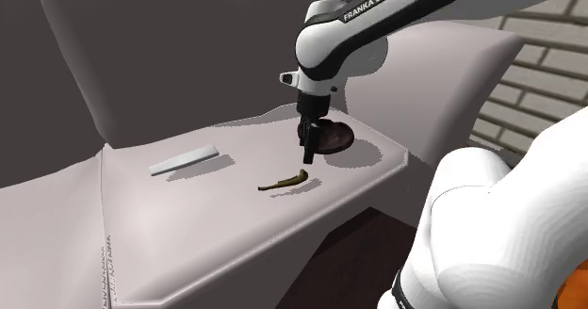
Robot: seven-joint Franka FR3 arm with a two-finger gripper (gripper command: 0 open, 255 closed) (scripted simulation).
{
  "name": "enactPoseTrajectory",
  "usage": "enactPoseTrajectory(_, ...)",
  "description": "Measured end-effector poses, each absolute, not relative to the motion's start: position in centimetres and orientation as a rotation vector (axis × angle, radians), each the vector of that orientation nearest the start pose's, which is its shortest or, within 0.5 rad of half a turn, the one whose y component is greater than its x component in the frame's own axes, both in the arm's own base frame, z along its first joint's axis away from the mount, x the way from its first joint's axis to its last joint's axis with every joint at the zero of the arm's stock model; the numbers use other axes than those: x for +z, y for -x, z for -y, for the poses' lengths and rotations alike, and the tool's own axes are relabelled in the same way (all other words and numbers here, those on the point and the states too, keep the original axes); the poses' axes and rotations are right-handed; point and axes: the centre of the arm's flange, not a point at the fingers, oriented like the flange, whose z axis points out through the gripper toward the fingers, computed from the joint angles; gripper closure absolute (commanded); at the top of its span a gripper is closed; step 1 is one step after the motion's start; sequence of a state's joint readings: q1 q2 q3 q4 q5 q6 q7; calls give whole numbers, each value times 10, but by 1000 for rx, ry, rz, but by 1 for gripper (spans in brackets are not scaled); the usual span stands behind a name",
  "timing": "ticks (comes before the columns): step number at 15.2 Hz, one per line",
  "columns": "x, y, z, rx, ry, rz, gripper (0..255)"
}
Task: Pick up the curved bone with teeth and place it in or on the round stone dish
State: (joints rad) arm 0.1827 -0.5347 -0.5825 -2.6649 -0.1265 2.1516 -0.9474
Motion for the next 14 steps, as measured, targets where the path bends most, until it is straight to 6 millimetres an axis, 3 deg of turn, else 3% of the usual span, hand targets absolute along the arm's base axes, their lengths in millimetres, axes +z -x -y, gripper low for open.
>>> enactPoseTrajectory(6,315,-381,164,-173,2630,1308,0)
enactPoseTrajectory(14,273,-385,158,-180,2616,1341,0)
